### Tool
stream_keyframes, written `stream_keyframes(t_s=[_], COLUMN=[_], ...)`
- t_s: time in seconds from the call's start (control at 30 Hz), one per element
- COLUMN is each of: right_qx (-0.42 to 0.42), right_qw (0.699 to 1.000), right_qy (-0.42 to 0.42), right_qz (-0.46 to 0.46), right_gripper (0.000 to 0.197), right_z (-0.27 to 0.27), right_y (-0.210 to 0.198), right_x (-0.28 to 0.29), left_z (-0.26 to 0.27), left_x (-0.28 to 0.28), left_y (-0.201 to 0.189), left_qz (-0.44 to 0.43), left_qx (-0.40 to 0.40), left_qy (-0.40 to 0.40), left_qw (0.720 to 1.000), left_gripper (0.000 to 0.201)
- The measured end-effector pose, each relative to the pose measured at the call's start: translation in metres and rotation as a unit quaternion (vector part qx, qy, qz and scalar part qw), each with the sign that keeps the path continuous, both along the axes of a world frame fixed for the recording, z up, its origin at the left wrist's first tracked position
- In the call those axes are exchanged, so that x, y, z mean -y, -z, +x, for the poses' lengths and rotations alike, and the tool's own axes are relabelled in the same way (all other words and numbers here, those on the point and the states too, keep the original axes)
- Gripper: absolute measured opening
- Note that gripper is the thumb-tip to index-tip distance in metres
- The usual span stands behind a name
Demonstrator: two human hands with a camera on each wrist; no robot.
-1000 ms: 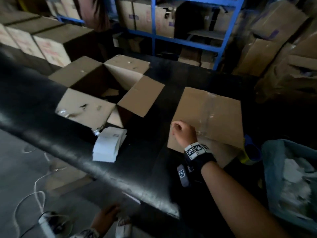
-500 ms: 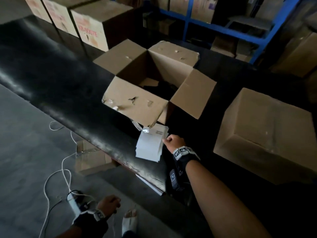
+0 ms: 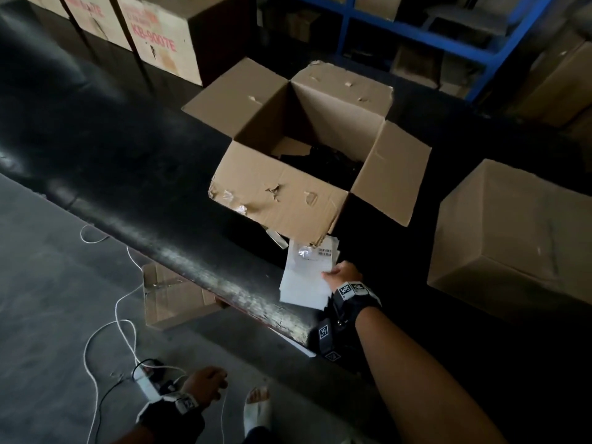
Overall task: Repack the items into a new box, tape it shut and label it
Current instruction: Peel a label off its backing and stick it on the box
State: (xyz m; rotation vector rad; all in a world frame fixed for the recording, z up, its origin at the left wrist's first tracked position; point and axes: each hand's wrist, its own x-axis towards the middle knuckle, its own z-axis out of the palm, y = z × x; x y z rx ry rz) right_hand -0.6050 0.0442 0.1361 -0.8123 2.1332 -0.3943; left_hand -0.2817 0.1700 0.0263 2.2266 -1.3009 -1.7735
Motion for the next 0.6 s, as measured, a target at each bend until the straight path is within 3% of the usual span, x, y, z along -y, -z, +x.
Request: stream_keyframes(t_s=[0.1, 0.23, 0.47, 0.6], right_qx=[0.009, 0.018, 0.040, 0.049], right_qw=[1.000, 0.999, 0.993, 0.986], right_qy=[0.001, -0.019, -0.071, -0.077], right_qz=[-0.012, -0.030, -0.085, -0.139], right_gripper=[0.028, 0.010, 0.018, 0.006], right_z=[-0.006, -0.018, -0.060, -0.107], right_y=[-0.002, -0.002, -0.016, -0.047], right_x=[-0.004, -0.012, -0.032, -0.056], left_z=[-0.004, -0.016, -0.062, -0.113], left_x=[0.005, 0.008, 0.000, 0.003], left_y=[-0.003, -0.013, -0.050, -0.098], left_qz=[0.010, 0.000, -0.079, -0.145], left_qx=[-0.007, -0.009, -0.025, -0.061], left_qy=[0.016, 0.019, 0.054, 0.158], left_qw=[1.000, 1.000, 0.995, 0.975], left_gripper=[0.011, 0.011, 0.024, 0.021])
